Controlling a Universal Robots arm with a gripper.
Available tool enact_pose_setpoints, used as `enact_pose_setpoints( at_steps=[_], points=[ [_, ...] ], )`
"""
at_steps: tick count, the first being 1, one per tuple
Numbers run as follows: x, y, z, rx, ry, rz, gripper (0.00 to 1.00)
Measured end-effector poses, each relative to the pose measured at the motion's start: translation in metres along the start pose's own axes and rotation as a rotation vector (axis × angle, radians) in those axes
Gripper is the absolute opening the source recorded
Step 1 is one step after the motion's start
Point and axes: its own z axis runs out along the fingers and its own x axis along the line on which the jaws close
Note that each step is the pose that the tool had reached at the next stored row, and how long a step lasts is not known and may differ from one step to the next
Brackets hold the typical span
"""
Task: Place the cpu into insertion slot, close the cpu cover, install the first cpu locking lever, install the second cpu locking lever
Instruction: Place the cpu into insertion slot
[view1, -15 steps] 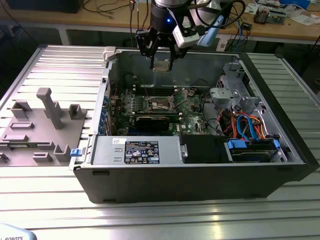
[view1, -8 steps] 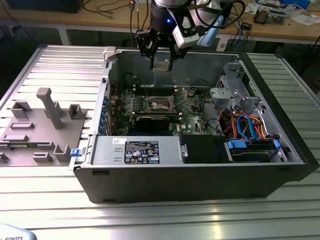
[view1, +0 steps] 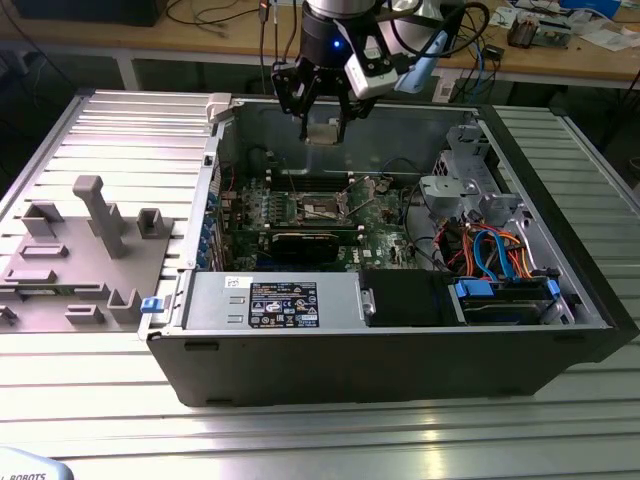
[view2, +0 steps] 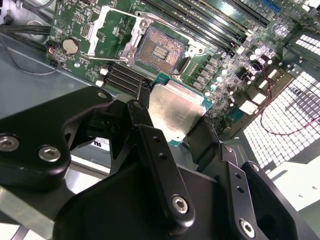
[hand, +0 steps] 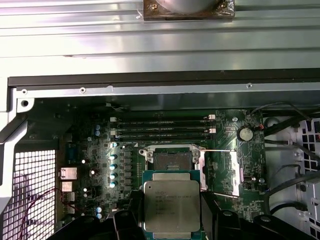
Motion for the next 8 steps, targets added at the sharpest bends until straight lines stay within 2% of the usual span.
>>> enact_pose_setpoints(
  at_steps=[8],
  points=[
    [0.0000,-0.0001,0.0014,0.0000,0.0000,0.000,0.55]
  ],
)
